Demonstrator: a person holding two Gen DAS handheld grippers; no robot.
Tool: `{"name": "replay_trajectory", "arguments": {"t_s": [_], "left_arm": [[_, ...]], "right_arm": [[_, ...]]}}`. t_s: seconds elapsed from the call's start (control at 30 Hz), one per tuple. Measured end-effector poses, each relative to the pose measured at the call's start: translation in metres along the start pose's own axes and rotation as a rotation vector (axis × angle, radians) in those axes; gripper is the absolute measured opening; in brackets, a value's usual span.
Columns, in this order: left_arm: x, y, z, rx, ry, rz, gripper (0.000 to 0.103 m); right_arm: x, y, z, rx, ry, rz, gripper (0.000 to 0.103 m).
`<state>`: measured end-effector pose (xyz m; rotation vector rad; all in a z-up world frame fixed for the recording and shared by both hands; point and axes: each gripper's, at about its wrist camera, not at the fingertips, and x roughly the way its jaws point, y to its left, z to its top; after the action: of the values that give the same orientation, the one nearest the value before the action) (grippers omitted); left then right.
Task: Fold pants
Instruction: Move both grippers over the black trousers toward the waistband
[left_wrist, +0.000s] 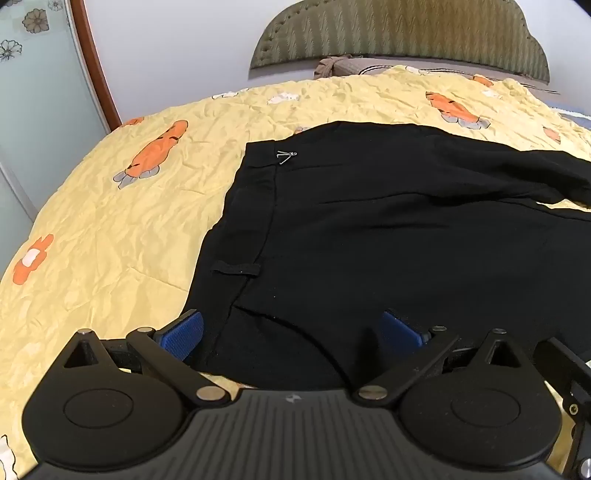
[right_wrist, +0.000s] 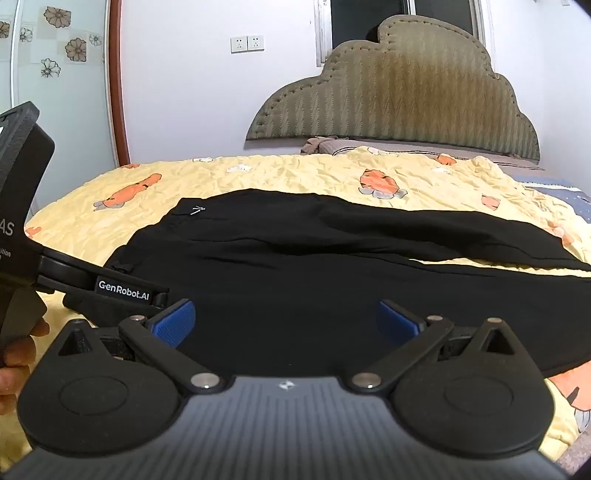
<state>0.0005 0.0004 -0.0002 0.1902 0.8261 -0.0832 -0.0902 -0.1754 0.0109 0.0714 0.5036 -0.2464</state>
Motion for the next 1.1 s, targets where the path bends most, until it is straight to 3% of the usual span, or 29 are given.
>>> {"name": "replay_trajectory", "arguments": {"t_s": [0.63, 0.77, 0.93, 1.1], "left_arm": [[0.006, 0.008, 0.012, 0.009, -0.008, 0.027, 0.103], [0.013, 0.023, 0.03, 0.024, -0.028, 0.023, 0.103], [0.028, 0.06, 0.067, -0.031, -0.047, -0.042, 0.103], [0.052, 0.084, 0.097, -0.03, -0.098, -0.033, 0.103]], "right_arm": [[0.016, -0.002, -0.002, -0.007, -0.003, 0.063, 0.103], [0.022, -0.003, 0.003, -0.033, -0.016, 0.067, 0.103], [0.043, -0.02, 0.031, -0.065, -0.084, 0.087, 0.103], [0.086, -0.049, 0.066, -0.038, -0.093, 0.188, 0.103]]}}
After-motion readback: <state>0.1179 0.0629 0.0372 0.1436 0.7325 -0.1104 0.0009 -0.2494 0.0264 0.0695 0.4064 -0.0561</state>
